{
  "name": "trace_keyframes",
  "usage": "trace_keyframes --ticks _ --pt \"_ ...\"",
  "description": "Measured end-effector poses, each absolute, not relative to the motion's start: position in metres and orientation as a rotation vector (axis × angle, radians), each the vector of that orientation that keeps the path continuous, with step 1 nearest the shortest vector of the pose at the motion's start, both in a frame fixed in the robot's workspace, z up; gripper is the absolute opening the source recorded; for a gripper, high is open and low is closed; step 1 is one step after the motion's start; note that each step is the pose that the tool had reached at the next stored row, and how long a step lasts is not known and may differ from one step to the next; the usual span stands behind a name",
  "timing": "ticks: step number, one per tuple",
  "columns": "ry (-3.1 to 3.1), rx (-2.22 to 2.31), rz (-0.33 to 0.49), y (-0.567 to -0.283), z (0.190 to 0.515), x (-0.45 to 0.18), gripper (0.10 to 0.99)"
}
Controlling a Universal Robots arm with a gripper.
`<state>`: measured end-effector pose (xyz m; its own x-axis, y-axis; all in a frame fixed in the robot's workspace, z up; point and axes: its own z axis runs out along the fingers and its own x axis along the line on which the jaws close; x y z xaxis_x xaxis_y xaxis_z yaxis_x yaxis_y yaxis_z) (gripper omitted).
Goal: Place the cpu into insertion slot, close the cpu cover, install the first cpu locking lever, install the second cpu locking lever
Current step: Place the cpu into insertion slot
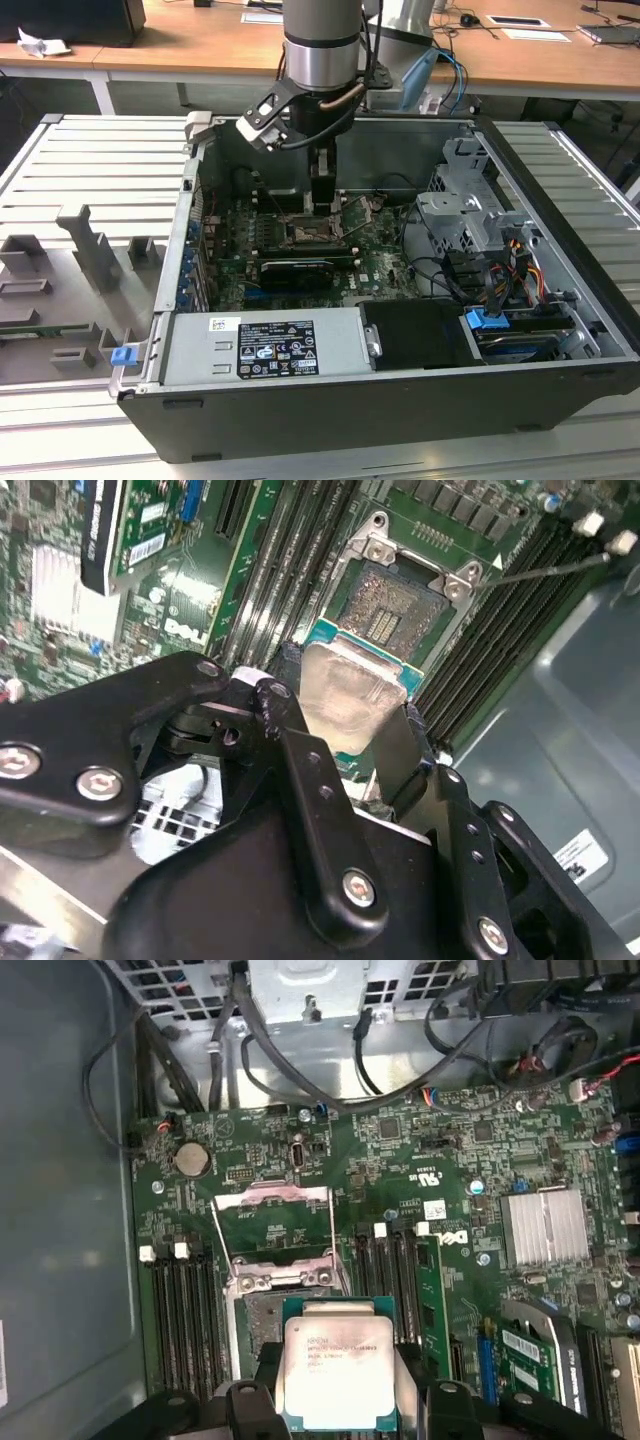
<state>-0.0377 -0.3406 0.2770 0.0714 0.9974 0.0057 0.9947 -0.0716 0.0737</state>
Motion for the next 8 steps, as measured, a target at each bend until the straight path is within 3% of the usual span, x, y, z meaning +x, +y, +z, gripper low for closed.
trace_keyframes --ticks 8 --pt "2.198 2.177 0.089 -0.341 0.255 -0.039 0.525"
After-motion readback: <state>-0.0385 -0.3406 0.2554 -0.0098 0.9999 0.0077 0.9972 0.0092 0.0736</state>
